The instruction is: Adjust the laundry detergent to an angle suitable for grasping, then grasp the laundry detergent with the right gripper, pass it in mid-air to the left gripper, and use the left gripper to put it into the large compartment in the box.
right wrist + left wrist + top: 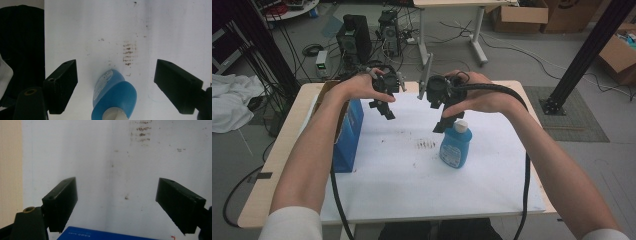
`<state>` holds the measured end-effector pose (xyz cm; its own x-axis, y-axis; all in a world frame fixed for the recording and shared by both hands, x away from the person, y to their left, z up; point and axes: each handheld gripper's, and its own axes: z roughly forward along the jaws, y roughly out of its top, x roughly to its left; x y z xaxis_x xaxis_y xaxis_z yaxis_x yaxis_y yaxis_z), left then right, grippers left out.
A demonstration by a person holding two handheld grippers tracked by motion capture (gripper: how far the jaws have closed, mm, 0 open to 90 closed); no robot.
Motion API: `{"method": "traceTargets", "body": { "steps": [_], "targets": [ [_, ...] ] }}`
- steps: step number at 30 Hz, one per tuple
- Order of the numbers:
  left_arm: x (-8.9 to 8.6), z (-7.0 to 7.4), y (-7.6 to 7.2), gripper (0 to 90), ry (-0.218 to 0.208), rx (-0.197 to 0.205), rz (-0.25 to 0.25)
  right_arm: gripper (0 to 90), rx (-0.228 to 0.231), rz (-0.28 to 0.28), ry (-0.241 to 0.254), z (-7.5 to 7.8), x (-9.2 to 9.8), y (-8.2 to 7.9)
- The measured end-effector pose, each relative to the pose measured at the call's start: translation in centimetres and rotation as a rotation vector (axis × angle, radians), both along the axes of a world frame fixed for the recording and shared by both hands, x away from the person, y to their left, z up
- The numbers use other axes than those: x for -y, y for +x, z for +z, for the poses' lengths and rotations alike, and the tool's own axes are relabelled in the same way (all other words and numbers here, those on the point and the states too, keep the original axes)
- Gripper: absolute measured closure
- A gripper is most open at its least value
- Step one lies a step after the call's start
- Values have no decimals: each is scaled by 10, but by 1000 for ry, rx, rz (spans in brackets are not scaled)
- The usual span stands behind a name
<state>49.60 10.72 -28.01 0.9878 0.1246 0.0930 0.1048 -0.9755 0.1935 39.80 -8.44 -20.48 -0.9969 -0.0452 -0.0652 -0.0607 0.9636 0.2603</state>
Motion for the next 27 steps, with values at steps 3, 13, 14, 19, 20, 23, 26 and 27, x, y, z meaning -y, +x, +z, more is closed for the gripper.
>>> {"method": "traceTargets", "body": {
  "steps": [3, 13, 14, 19, 20, 23, 26, 27],
  "targets": [
    [-1, 1, -1, 186, 4, 5, -3, 188, 1, 5, -3, -1, -2, -2],
    [-1, 2, -4, 185, 13, 0, 7, 188, 8, -5, 5, 2, 2, -2],
    [-1, 2, -4, 185, 13, 0, 7, 188, 8, -5, 5, 2, 2, -2],
    [1, 2, -3, 184, 6, -6, 7, 188, 11, -21, 4, 2, 6, -1],
    [1, 2, -3, 183, 6, -7, 8, 188, 9, -35, 10, 4, 9, 0],
    [1, 2, -5, 184, 11, -8, 8, 188, 12, -59, 11, 6, 13, 0],
    [1, 3, -7, 184, 13, -10, 7, 189, 8, -81, 11, 7, 16, -1],
    [1, 3, -7, 184, 11, -9, 11, 189, 10, -94, 10, 8, 18, -1]
  ]
}}
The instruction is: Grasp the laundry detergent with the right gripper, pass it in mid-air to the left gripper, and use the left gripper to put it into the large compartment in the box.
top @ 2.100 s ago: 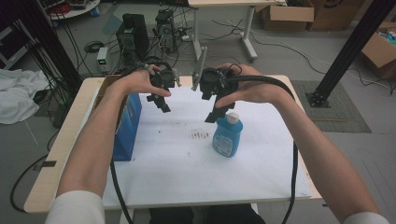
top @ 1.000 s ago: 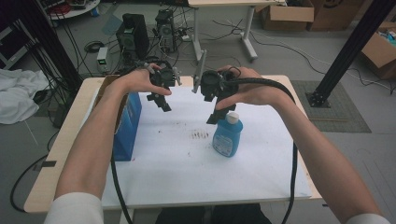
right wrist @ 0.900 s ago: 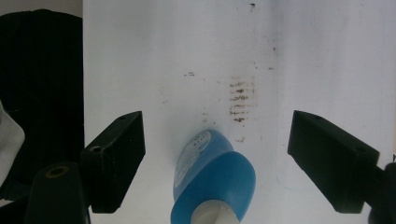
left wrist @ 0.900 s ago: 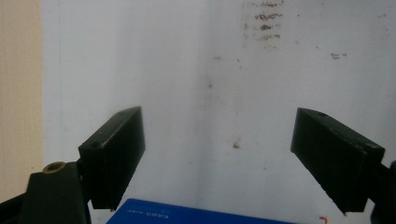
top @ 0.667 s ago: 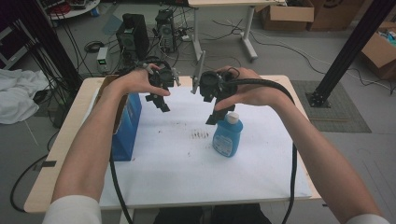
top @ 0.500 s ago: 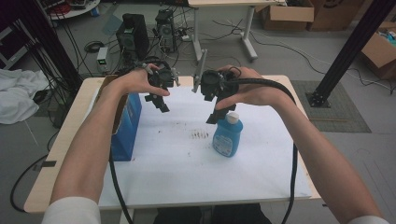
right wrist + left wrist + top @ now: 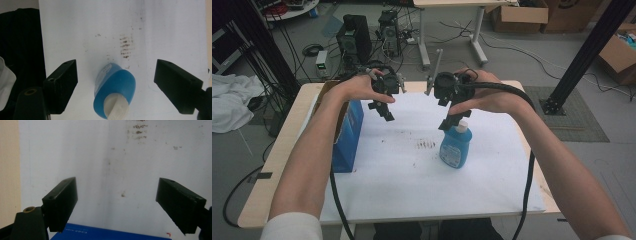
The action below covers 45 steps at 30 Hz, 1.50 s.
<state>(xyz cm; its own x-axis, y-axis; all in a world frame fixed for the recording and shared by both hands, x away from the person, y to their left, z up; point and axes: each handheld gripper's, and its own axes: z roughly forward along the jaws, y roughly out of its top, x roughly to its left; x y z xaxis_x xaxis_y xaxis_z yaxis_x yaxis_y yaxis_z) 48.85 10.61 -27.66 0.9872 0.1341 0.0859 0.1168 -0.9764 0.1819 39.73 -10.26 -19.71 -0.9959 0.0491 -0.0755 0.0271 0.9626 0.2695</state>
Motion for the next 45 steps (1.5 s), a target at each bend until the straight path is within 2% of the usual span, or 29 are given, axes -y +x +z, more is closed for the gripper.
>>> {"method": "traceTargets", "body": {
  "steps": [5, 9, 11, 16, 17, 24, 34, 36, 45],
  "targets": [
    [0, -1, -2, 183, 1, 1, -3, 189, 4, -80, 4, 5, 12, 1],
    [-2, -2, -2, 183, 1, -1, 2, 190, 0, -102, 9, 5, 17, 1],
    [-5, -3, -3, 183, -4, 0, 6, 192, -1, -135, -18, 3, 22, 0],
    [-9, -5, -4, 183, -5, -3, 15, 191, -9, -178, -29, 0, 28, -1],
    [-9, -5, -4, 183, -6, -2, 17, 191, -13, -206, -35, -2, 32, -1],
    [-12, -6, -4, 182, -6, -3, 20, 192, -27, -278, -59, -9, 45, -3],
    [-7, -8, -3, 183, -6, -3, 13, 192, -35, -325, -58, -19, 60, -10],
    [-6, -9, -3, 183, 0, -4, 13, 191, -43, -341, -44, -24, 65, -11],
    [-3, -9, -4, 183, 4, -6, 12, 190, -62, -389, -37, -40, 76, -12]
  ]
}}
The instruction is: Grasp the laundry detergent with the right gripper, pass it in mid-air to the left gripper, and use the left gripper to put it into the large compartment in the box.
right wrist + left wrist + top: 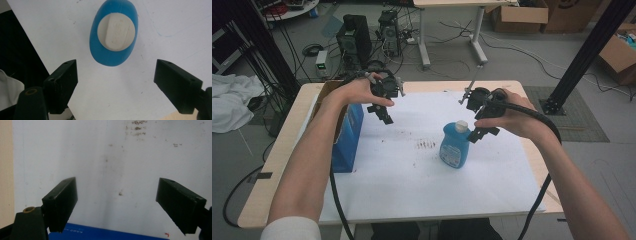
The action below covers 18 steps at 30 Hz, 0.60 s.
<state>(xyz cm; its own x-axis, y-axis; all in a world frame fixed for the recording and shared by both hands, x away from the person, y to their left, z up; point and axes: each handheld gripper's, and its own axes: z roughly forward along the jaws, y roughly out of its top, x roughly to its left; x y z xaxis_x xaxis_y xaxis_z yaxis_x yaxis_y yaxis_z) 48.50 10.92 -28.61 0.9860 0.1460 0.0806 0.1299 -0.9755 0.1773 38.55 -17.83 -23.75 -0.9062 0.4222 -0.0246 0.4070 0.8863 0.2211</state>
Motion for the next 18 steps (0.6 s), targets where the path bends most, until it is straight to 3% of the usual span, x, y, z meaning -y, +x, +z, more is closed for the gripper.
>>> {"method": "traceTargets", "body": {
  "steps": [8, 18],
  "targets": [
    [0, 0, -1, 183, 2, 2, -1, 187, -9, -31, 32, -17, 4, -3],
    [-1, 0, -2, 183, 7, 3, -1, 175, 23, -72, 128, -36, 9, -10]
  ]
}}
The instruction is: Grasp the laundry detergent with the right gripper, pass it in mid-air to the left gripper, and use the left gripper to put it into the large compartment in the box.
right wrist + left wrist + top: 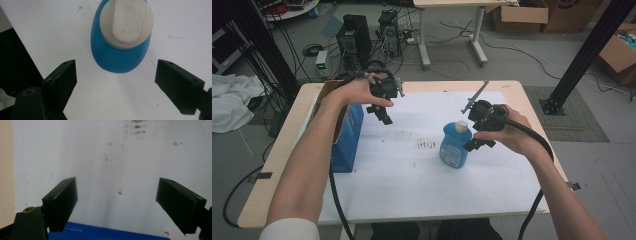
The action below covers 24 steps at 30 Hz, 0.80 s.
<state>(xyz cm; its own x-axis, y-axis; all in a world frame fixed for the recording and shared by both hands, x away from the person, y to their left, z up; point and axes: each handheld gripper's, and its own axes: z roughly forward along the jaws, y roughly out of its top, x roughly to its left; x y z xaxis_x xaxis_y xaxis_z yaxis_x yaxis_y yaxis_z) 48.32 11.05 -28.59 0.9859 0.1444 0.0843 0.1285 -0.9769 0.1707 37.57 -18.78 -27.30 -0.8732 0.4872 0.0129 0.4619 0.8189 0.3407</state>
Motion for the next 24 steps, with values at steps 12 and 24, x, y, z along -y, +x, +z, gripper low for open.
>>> {"method": "traceTargets", "body": {
  "steps": [12, 24],
  "targets": [
    [1, -1, 0, 183, 4, -1, -5, 165, 48, -36, 63, -20, 7, -6],
    [0, -3, 0, 183, 2, -2, -5, 165, 78, -83, 140, -44, 7, -11]
  ]
}}
